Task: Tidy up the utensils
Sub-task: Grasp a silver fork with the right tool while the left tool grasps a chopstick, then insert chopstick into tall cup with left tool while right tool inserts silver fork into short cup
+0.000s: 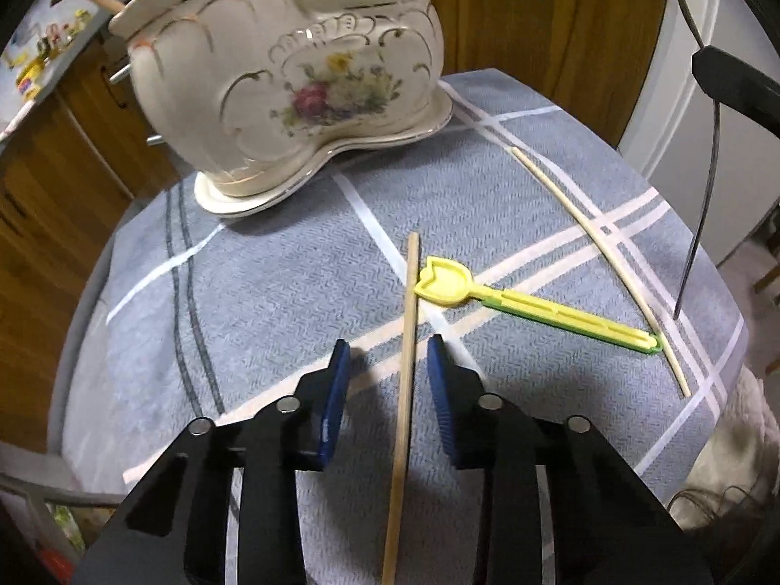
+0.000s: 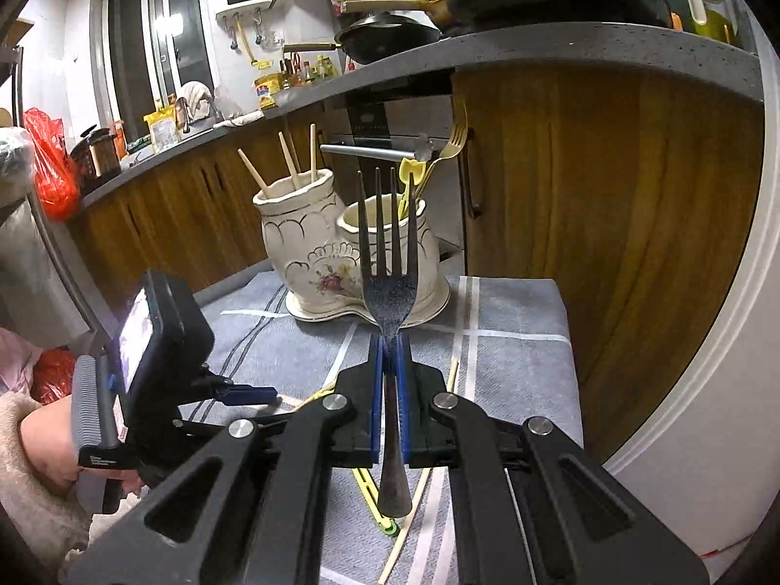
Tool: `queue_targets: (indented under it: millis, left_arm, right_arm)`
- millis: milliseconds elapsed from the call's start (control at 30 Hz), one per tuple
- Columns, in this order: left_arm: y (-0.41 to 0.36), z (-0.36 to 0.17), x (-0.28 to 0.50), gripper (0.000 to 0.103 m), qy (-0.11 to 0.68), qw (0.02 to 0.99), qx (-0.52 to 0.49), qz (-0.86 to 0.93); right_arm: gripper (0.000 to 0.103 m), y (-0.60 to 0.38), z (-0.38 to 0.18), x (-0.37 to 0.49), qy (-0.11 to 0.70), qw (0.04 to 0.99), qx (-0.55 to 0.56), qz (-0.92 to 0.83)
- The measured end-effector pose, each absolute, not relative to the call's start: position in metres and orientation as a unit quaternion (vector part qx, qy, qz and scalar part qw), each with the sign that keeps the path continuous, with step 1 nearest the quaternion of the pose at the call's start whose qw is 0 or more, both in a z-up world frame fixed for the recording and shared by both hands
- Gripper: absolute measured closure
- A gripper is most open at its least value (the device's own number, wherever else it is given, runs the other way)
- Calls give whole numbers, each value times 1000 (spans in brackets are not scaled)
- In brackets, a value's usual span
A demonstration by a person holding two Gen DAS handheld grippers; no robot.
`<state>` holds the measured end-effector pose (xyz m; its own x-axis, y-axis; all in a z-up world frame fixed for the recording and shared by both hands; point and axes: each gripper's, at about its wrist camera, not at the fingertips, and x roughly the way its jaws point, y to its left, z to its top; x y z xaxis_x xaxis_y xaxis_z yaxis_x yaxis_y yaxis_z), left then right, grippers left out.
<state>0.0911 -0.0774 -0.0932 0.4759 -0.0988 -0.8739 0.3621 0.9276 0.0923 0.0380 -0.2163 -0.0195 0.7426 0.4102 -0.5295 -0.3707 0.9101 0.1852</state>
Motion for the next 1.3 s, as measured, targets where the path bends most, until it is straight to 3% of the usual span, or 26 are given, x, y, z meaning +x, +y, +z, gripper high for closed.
queue_targets:
  millis: [67,133,433,833,1300]
  left_arm:
    - [-77,-92,94,79,499,845,132,-140]
    - [-78,-92,94,97,500,843,141,-139]
    - [-53,-73,84,98,457,872,112,-134]
    - [-17,31,68,98,259,951,26,-168]
    - [-13,111,156,98,95,984,-60,-136]
  right_arm:
    - [98,-216,-20,38,291,933,35,210]
    - [98,-216,-20,38,291,932,37,212]
    - [98,-218,-15,39,274,937,41,215]
    - [98,-203,8,77,245,945,29,213]
    - [98,-190,56,150,162,963,61,208]
